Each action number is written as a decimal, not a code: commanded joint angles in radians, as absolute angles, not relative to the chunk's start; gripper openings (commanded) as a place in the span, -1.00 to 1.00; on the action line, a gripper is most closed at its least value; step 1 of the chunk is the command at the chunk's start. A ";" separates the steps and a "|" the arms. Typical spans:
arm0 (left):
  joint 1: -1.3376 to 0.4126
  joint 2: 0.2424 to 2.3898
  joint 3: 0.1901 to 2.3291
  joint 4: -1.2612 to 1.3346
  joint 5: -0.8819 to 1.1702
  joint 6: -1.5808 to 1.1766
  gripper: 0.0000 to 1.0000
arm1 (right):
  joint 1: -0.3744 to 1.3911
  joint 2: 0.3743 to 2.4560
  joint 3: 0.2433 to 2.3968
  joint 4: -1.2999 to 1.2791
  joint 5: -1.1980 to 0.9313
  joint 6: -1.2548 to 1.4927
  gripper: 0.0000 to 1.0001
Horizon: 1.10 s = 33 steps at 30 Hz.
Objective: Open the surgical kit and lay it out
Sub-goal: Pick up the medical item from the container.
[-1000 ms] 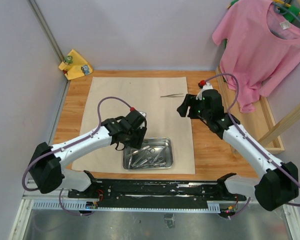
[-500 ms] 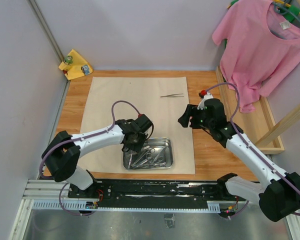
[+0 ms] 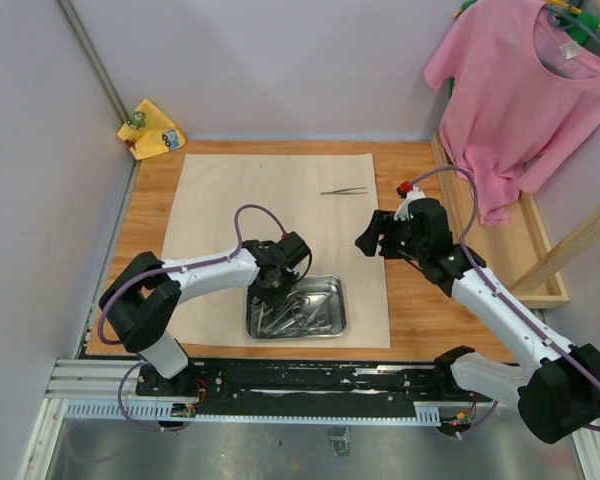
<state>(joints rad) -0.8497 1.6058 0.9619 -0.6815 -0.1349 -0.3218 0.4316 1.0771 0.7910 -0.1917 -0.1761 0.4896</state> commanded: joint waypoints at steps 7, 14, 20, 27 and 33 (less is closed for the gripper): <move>-0.857 1.641 0.985 -0.662 -0.130 -0.314 -0.36 | 0.440 1.072 0.776 -0.175 -0.189 0.476 0.33; -0.857 1.600 1.024 -0.696 -0.153 -0.327 -0.75 | 0.440 1.057 0.776 -0.184 -0.188 0.474 0.33; -0.857 1.523 1.104 -0.737 -0.158 -0.334 -0.82 | 0.440 1.031 0.775 -0.200 -0.187 0.476 0.32; -0.857 1.540 1.247 -0.766 -0.143 -0.314 -0.83 | 0.440 0.994 0.798 -0.247 -0.146 0.460 0.34; -0.859 1.651 1.419 -0.766 -0.117 -0.331 -0.87 | 0.437 1.004 0.808 -0.274 -0.084 0.449 0.35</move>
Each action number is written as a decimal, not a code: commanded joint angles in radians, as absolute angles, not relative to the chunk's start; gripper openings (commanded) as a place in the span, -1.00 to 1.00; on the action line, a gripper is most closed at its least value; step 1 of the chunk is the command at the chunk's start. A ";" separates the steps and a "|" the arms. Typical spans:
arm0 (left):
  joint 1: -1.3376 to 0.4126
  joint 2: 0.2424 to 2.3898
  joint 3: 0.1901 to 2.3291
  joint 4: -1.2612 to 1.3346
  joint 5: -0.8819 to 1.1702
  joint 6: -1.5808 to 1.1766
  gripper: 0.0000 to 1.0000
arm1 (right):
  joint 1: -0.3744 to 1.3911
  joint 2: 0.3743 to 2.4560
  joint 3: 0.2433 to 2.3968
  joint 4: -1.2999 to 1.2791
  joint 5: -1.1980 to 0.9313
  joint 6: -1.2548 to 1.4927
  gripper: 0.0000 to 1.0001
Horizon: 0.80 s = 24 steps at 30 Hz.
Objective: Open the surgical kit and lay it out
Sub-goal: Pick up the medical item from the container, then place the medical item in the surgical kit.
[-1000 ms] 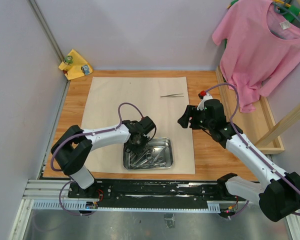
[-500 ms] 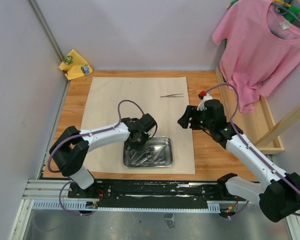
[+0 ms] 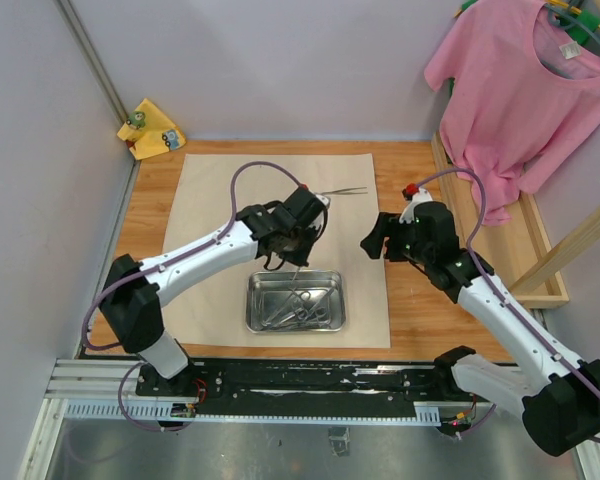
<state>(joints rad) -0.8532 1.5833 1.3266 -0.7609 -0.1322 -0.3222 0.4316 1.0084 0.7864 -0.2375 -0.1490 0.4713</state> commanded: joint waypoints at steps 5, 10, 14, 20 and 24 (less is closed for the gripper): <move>-0.858 1.720 1.513 -0.691 -0.068 -0.373 -0.87 | 0.410 1.016 0.821 -0.259 -0.097 0.435 0.35; -0.856 1.656 1.425 -0.521 0.020 -0.460 -0.87 | 0.354 1.028 0.836 -0.169 -0.284 0.404 0.27; -0.830 1.468 1.174 -0.288 0.156 -0.587 -0.88 | 0.275 1.056 0.823 -0.035 -0.582 0.442 0.08; -0.799 1.230 0.865 0.103 0.322 -0.819 -0.90 | 0.257 1.107 0.767 0.276 -0.885 0.615 0.02; -0.799 1.145 0.761 0.265 0.367 -0.919 -0.90 | 0.258 1.169 0.735 0.504 -1.005 0.755 -0.02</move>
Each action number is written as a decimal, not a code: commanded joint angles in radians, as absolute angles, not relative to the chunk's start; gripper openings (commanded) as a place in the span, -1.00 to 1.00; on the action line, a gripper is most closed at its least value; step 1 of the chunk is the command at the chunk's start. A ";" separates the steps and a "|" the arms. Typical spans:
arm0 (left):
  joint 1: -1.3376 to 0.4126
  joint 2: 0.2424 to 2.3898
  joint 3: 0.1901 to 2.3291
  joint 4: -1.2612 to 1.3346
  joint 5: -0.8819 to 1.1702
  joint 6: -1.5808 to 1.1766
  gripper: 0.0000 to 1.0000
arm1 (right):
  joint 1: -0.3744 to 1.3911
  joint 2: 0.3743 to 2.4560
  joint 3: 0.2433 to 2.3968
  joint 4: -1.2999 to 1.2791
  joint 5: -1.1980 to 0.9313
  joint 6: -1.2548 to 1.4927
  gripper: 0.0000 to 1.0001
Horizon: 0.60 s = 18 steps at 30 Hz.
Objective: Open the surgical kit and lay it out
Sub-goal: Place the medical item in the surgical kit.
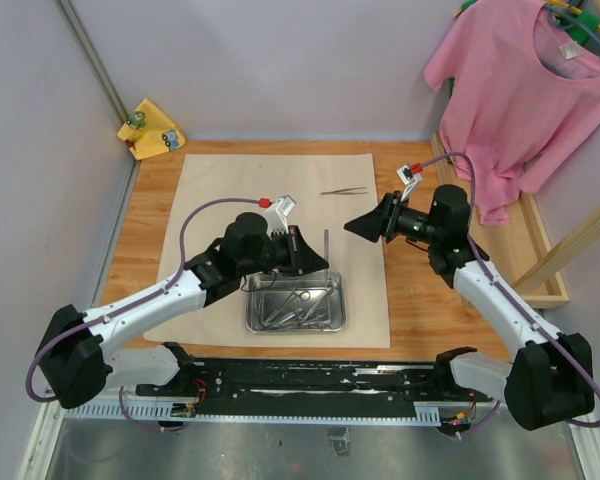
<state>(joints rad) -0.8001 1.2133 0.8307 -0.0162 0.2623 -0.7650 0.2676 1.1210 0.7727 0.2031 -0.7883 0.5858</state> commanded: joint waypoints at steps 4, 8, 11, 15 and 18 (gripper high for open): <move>-0.799 1.123 0.733 0.304 0.372 -0.944 -0.90 | 0.288 1.217 0.714 0.670 -1.069 0.868 -0.03; -0.798 1.127 0.721 0.336 0.380 -0.960 -0.89 | 0.343 1.232 0.713 0.685 -1.076 0.864 -0.07; -0.796 1.132 0.720 0.335 0.379 -0.961 -0.89 | 0.368 1.236 0.710 0.691 -1.069 0.865 -0.07; -0.792 1.133 0.719 0.335 0.384 -0.959 -0.89 | 0.374 1.245 0.704 0.718 -1.068 0.884 -0.13; -0.787 1.133 0.719 0.333 0.385 -0.960 -0.90 | 0.375 1.258 0.696 0.771 -1.076 0.922 -0.14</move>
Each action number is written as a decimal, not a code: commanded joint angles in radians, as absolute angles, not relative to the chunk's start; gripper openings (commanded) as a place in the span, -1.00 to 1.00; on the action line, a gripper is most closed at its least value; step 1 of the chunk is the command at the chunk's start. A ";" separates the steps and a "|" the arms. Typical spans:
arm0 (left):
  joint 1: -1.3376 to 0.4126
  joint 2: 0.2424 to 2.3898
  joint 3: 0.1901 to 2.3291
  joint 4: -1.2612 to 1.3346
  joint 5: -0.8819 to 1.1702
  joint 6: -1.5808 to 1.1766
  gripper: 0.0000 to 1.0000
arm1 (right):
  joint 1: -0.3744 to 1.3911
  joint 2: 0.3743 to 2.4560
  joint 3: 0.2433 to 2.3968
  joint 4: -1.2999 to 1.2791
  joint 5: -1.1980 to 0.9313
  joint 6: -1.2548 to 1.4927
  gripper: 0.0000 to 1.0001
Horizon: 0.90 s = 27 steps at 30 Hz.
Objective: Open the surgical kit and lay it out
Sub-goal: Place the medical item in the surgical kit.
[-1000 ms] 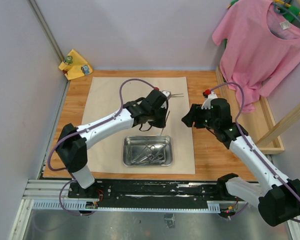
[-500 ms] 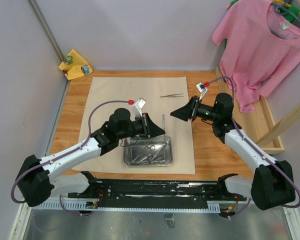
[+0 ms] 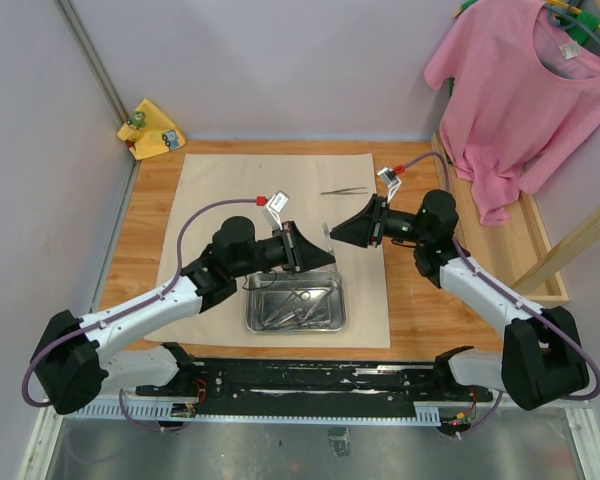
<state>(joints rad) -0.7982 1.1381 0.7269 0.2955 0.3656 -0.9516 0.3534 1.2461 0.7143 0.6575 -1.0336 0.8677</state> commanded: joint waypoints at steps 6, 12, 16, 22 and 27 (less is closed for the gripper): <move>-0.774 1.128 0.716 0.324 0.392 -0.957 -0.90 | 0.374 1.281 0.671 0.917 -1.094 1.017 -0.15; -0.763 1.097 0.715 0.287 0.384 -0.947 -0.90 | 0.349 1.262 0.648 0.940 -1.075 1.042 -0.12; -0.753 1.083 0.708 0.273 0.380 -0.942 -0.90 | 0.347 1.246 0.646 0.979 -1.071 1.073 -0.10; -0.750 1.093 0.706 0.291 0.391 -0.947 -0.90 | 0.357 1.274 0.646 1.095 -1.074 1.154 -0.09; -0.750 1.102 0.706 0.310 0.407 -0.952 -0.90 | 0.387 1.327 0.648 1.152 -1.074 1.182 -0.11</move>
